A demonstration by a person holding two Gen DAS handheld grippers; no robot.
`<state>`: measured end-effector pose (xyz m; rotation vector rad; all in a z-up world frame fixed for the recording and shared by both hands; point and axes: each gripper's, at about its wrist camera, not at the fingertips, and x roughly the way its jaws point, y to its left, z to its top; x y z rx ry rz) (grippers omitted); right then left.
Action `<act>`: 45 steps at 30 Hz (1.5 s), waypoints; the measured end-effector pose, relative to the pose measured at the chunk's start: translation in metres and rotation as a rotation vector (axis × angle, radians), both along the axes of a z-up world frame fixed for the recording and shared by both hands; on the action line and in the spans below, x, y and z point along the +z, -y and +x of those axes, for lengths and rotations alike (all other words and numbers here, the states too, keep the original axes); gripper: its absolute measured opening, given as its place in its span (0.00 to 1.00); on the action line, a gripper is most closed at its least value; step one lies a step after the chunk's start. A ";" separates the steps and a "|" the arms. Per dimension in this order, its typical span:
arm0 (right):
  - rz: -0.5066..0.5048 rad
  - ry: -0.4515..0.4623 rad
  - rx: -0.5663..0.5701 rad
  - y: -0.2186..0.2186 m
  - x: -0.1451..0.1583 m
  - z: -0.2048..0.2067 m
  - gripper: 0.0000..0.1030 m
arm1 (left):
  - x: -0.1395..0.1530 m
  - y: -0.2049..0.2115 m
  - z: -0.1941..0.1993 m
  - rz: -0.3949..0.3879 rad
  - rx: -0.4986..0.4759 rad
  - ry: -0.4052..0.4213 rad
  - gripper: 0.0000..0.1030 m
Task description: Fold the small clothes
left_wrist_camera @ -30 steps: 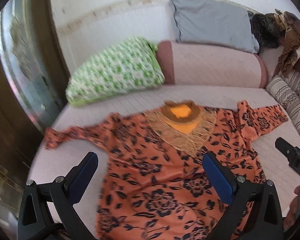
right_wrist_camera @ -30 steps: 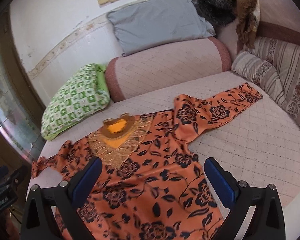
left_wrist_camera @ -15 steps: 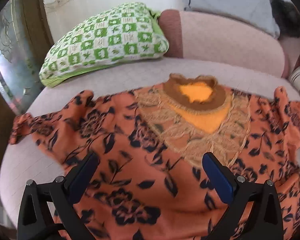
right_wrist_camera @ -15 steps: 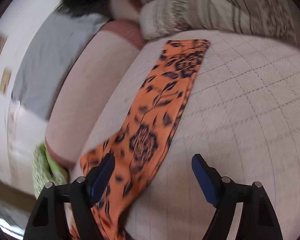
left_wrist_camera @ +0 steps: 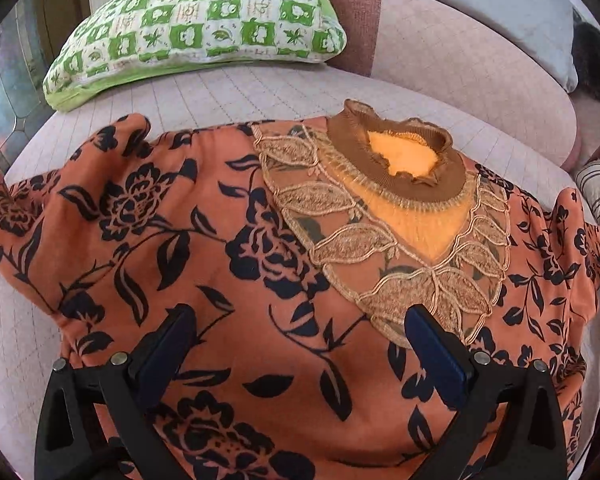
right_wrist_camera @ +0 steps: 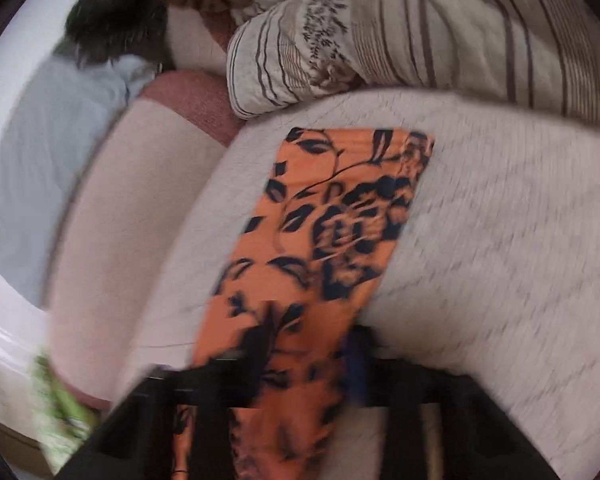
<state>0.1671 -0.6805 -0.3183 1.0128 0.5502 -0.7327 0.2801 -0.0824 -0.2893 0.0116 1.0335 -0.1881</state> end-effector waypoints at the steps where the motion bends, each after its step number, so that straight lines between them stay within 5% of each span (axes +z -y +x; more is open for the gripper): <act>1: -0.003 0.027 0.005 0.003 -0.002 -0.002 0.10 | 0.002 0.001 0.000 0.003 -0.003 0.008 1.00; 4: 0.057 0.188 -0.003 0.004 0.001 -0.020 0.07 | 0.010 0.006 0.003 0.030 -0.004 0.056 1.00; 8: 0.009 0.324 0.099 -0.028 0.050 -0.019 0.07 | 0.029 -0.002 0.002 0.077 0.034 0.151 1.00; 13: -0.064 0.542 0.304 -0.115 0.137 -0.010 0.07 | 0.052 -0.038 0.004 0.084 0.143 0.248 1.00; 17: -0.069 0.588 0.558 -0.219 0.172 0.021 0.07 | 0.068 -0.080 0.011 0.077 0.250 0.288 1.00; 22: -0.051 0.442 0.817 -0.361 0.144 0.090 0.07 | 0.070 -0.139 0.020 0.058 0.408 0.269 1.00; 26: -0.023 0.135 1.011 -0.469 0.072 0.138 0.11 | 0.066 -0.180 0.023 0.077 0.503 0.252 1.00; 29: 0.116 -0.062 1.098 -0.516 0.012 0.147 0.17 | 0.064 -0.200 0.023 0.124 0.558 0.255 1.00; 33: 0.093 -0.028 1.109 -0.523 -0.008 0.124 0.31 | 0.062 -0.210 0.023 0.115 0.561 0.238 1.00; 35: 0.151 0.028 1.134 -0.510 -0.006 0.112 0.75 | 0.063 -0.206 0.022 0.124 0.548 0.237 1.00; 37: 0.171 0.082 1.120 -0.496 0.007 0.097 0.87 | 0.064 -0.197 0.021 0.134 0.527 0.243 1.00; 40: 0.164 0.113 1.126 -0.479 0.024 0.076 0.87 | 0.068 -0.175 0.015 0.104 0.483 0.260 1.00; 45: 0.170 0.156 0.950 -0.415 0.043 0.050 0.83 | 0.065 -0.109 0.007 0.091 0.270 0.272 1.00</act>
